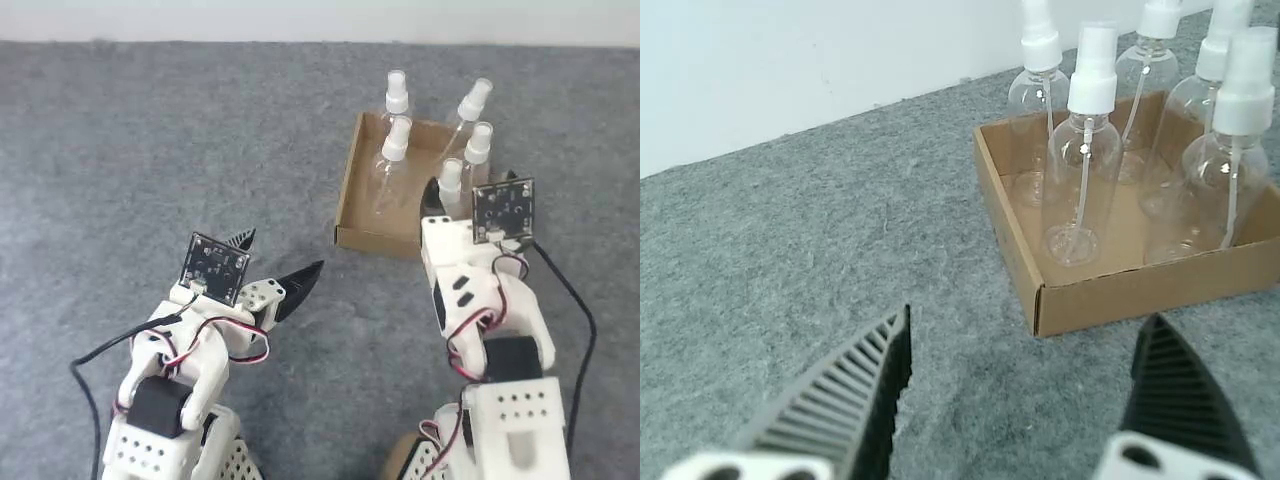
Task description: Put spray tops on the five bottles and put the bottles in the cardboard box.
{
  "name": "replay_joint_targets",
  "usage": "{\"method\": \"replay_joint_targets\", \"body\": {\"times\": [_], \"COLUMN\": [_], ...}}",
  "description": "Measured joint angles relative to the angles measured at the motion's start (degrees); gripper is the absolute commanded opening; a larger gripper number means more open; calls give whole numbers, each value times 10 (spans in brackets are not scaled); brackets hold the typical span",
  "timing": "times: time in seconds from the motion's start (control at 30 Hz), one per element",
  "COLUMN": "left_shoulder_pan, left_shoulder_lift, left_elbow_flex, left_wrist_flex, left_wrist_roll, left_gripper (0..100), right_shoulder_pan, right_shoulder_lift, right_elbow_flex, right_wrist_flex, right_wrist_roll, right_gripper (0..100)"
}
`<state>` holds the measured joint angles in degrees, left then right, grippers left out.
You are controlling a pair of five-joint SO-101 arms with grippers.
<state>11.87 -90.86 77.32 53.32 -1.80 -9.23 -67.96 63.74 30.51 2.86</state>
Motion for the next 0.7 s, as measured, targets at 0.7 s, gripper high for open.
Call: {"method": "replay_joint_targets", "body": {"times": [0.7], "left_shoulder_pan": [-309], "left_shoulder_lift": [-16], "left_elbow_flex": [-64], "left_wrist_flex": [121], "left_wrist_roll": [-55], "left_gripper": [239], "right_shoulder_pan": [0], "right_shoulder_lift": [-359], "right_elbow_flex": [-7], "right_wrist_flex": [450], "right_wrist_roll": [120], "right_gripper": [2]}}
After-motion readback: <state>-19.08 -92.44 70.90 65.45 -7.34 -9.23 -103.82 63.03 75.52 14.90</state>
